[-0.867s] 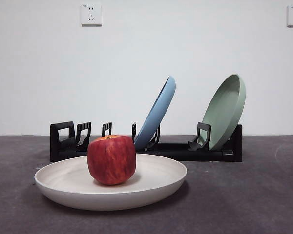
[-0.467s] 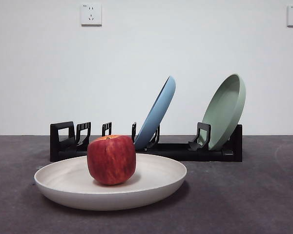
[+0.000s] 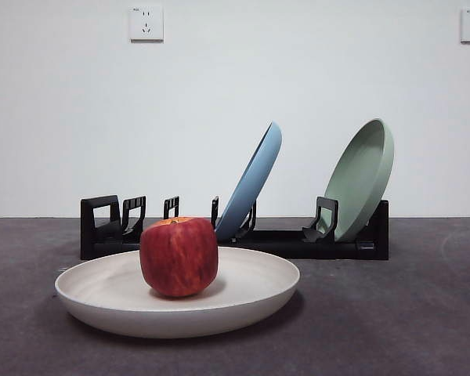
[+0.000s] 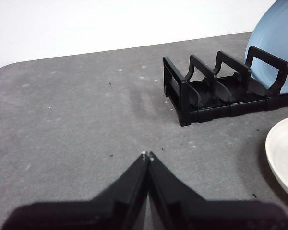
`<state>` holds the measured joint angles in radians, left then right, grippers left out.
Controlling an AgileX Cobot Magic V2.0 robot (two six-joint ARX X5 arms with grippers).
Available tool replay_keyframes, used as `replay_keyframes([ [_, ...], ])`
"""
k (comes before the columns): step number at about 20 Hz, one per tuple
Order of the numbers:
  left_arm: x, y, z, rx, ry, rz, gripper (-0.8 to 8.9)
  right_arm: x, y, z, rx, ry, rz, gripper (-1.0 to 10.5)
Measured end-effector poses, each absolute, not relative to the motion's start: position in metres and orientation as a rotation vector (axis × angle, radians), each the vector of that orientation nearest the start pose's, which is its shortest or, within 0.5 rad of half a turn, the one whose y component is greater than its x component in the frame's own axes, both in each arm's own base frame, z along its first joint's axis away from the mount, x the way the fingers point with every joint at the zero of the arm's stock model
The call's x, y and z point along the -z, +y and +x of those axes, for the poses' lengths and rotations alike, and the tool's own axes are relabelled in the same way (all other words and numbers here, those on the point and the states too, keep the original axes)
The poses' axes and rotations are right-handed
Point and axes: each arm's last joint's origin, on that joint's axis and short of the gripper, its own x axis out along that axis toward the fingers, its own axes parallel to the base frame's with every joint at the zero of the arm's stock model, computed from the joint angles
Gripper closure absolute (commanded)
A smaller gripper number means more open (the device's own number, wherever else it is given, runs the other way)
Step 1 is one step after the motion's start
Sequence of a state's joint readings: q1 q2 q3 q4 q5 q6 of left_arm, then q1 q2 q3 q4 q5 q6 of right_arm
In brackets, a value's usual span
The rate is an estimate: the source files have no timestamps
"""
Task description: Take the yellow plate from the plate rack,put the plate on the table,take the apple from the table,put the apple in the plate
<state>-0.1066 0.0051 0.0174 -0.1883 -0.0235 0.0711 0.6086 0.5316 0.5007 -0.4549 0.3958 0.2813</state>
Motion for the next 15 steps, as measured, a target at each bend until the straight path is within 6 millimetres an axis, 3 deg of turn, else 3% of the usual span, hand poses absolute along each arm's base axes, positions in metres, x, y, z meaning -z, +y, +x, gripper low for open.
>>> replay_keyframes([
  [8, -0.151, -0.009, 0.095, 0.089, 0.173, 0.082, 8.14, -0.245, 0.058, 0.104, -0.13, 0.451, -0.008, 9.5],
  [12, -0.151, -0.009, 0.095, 0.09, 0.173, 0.082, 8.14, -0.252, 0.035, 0.092, -0.051, 0.351, 0.02, 9.5],
  [15, -0.151, -0.009, 0.095, 0.089, 0.173, 0.082, 8.14, -0.242, 0.021, 0.084, -0.099, 0.221, 0.019, 9.5],
])
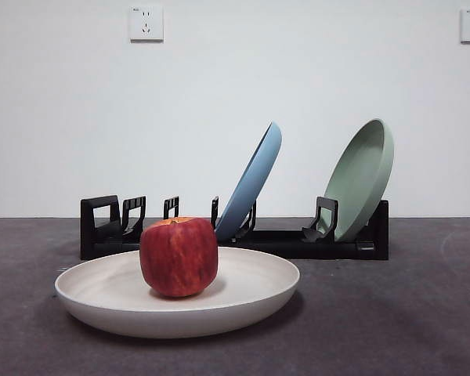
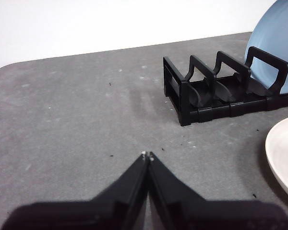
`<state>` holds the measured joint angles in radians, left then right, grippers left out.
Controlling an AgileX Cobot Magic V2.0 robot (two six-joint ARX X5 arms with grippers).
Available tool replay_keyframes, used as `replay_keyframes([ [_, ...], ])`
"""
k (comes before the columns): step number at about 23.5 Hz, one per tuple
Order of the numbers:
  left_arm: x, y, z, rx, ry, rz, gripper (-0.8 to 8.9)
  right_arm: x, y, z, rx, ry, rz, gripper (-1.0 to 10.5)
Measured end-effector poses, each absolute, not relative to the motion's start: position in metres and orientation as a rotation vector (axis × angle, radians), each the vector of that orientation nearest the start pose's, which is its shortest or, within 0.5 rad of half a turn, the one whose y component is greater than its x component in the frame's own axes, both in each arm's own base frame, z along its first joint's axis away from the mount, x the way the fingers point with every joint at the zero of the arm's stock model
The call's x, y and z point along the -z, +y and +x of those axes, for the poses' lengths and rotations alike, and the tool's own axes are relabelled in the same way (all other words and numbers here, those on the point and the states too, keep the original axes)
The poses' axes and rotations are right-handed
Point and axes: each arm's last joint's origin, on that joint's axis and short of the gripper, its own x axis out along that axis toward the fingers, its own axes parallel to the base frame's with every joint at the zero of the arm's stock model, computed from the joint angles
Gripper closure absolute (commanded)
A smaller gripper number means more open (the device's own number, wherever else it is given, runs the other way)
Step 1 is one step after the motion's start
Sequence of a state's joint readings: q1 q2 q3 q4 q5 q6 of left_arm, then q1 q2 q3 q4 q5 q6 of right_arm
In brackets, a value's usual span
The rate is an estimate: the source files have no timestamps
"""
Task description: Take the yellow plate from the plate rack,put the plate on the table,take the apple from the table,put the apple in the plate
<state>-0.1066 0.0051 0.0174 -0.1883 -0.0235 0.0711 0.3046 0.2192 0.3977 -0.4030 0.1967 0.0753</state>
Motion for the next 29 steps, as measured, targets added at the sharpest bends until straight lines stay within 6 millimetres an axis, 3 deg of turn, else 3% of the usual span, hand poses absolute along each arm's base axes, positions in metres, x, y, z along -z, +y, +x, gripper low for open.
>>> replay_keyframes([
  [4, -0.151, -0.009, 0.095, 0.09, 0.173, 0.082, 8.14, -0.212, 0.014, 0.084, -0.134, 0.079, -0.026, 9.5],
  [9, -0.151, -0.009, 0.095, 0.09, 0.173, 0.082, 8.14, -0.179, 0.014, 0.088, -0.136, 0.137, -0.038, 9.5],
  [13, -0.151, -0.009, 0.095, 0.089, 0.173, 0.082, 8.14, -0.164, 0.015, 0.091, -0.143, 0.17, -0.029, 9.5],
  [17, -0.151, -0.009, 0.095, 0.089, 0.173, 0.082, 8.14, -0.153, 0.015, 0.093, -0.141, 0.189, -0.01, 9.5],
  [29, -0.151, -0.009, 0.095, 0.09, 0.173, 0.082, 8.14, -0.153, 0.015, 0.094, -0.135, 0.177, 0.031, 9.5],
])
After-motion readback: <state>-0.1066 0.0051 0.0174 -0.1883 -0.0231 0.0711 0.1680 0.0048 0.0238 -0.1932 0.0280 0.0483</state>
